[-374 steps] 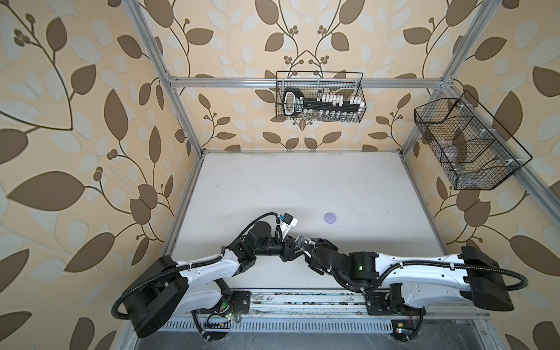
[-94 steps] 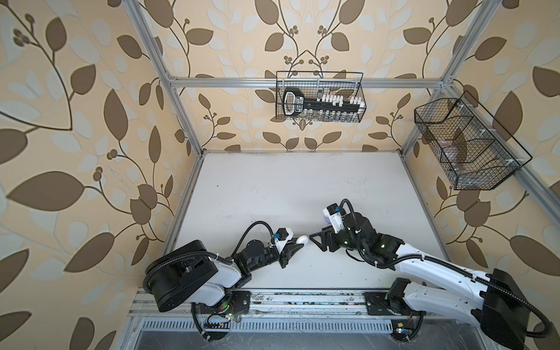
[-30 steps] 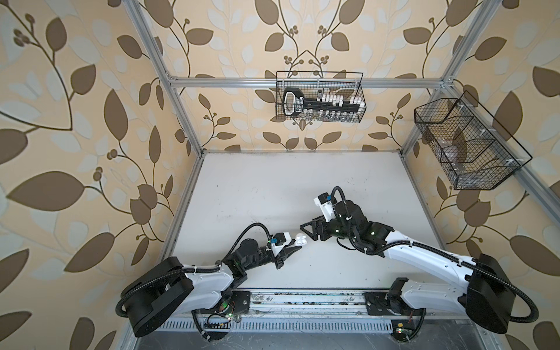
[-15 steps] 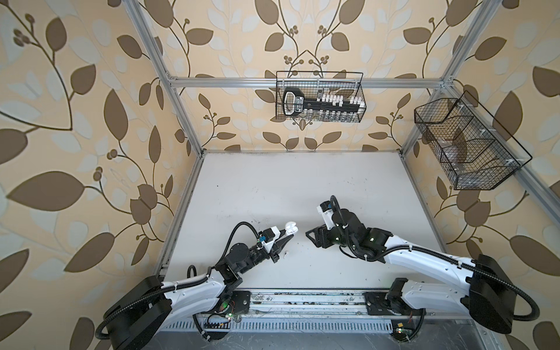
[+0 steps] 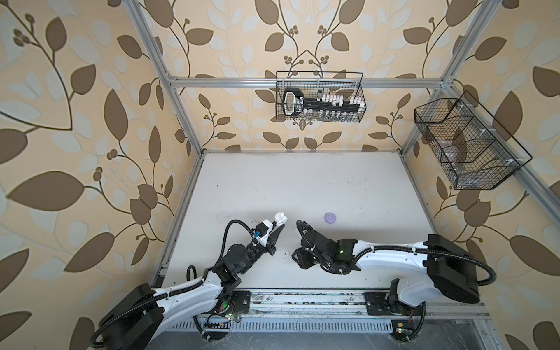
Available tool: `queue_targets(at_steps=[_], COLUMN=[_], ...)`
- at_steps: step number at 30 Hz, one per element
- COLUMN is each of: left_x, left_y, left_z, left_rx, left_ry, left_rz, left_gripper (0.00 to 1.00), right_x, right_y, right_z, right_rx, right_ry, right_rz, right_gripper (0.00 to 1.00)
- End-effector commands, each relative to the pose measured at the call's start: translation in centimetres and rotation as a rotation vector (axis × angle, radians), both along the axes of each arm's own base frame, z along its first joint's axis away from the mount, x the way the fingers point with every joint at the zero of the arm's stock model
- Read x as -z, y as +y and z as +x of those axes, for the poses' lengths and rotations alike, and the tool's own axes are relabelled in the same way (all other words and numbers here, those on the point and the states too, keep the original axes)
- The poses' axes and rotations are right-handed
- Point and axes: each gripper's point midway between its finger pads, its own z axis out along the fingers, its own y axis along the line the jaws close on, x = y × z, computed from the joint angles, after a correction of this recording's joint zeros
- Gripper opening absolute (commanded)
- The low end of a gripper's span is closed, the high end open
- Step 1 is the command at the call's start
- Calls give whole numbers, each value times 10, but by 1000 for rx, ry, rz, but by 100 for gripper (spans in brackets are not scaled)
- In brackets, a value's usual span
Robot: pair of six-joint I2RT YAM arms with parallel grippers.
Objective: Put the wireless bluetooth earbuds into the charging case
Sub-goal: 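Swing the right gripper over the earbuds while the left gripper pulls the case back, then lower the right gripper onto the nearer white stem earbud and close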
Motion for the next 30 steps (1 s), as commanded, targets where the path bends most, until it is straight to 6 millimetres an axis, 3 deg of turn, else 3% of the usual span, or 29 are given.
queue_targets(at_steps=[1,9,15,30], left_x=[17,20,21,20], left_y=[21,45,53,62], left_z=[7,17,20,22], left_rx=[-110,-254,-301,-354], left_ry=[18,50,59,63], left_rz=[16,-1,-8,-30], left_gripper=[0,0,0,0], right_x=[-3,17,32,39], right_y=[13,29,29,41], right_z=[8,8,10,18], right_rx=[70,101,132,116], right_ry=[11,91,127,133], right_rz=[22,7,-34,-85], right_gripper=[44,40,41,40])
